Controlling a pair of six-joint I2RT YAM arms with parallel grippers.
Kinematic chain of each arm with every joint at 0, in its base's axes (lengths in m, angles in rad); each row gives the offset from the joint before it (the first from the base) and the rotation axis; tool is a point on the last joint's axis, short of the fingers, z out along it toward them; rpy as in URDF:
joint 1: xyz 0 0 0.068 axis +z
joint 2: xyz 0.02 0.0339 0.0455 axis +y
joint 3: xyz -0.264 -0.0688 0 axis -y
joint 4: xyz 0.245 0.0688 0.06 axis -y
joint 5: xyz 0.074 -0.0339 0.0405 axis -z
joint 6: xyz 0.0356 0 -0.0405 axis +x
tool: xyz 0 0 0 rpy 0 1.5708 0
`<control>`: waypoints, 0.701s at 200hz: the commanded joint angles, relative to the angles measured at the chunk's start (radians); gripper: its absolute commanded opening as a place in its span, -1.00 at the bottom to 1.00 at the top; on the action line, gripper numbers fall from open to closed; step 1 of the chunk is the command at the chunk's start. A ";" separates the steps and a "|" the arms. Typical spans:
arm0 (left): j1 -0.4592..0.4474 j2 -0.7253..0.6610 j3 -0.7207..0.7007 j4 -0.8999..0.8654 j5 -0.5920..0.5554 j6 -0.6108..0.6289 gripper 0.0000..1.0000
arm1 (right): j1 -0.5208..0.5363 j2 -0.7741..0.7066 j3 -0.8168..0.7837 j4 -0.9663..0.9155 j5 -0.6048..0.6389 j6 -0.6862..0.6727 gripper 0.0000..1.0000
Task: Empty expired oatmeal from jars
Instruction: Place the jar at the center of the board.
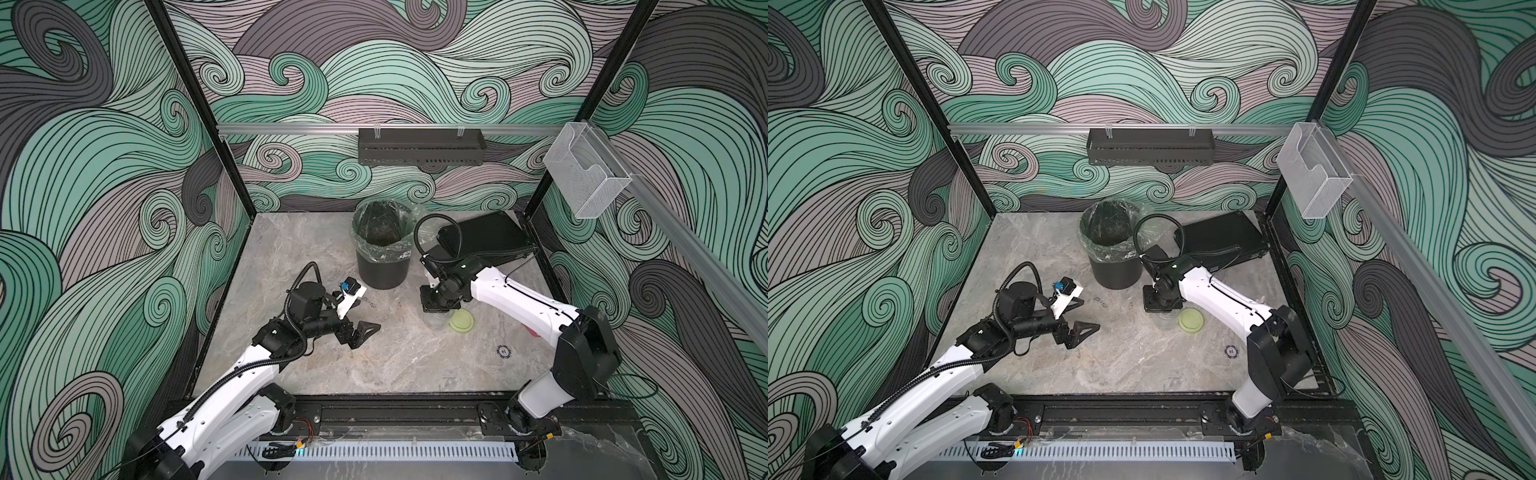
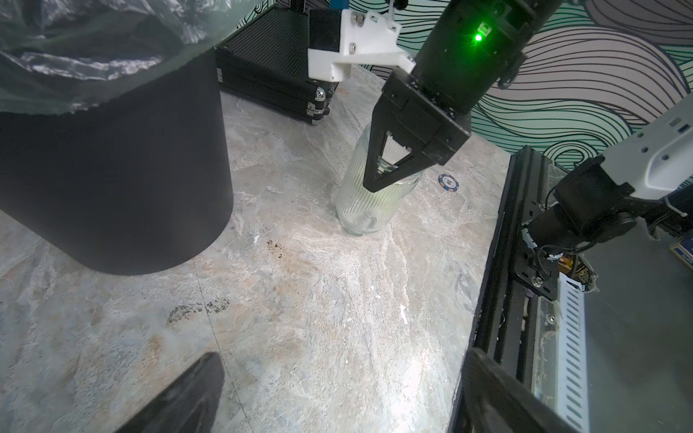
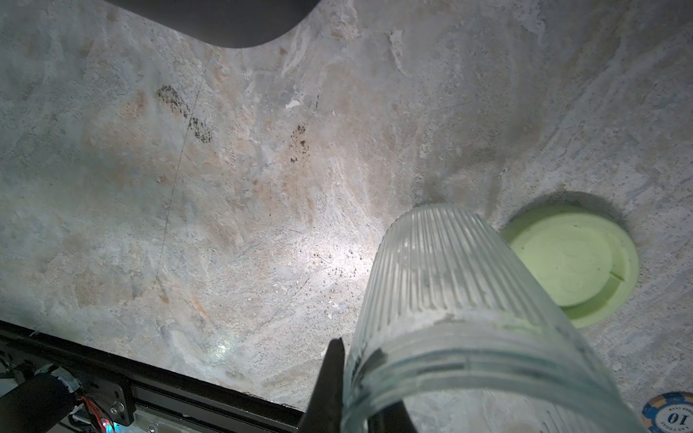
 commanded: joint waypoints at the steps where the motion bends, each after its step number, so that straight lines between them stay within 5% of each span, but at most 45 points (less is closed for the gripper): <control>1: -0.006 0.004 -0.004 0.014 0.003 0.006 0.97 | 0.011 -0.001 0.007 0.000 0.024 -0.006 -0.73; 68: -0.007 -0.002 -0.005 0.008 0.001 0.002 0.97 | 0.019 -0.040 0.013 -0.034 0.042 -0.005 -0.38; 140: -0.006 -0.002 0.006 0.012 -0.016 -0.006 0.97 | 0.022 -0.140 0.025 -0.101 0.086 -0.005 -0.28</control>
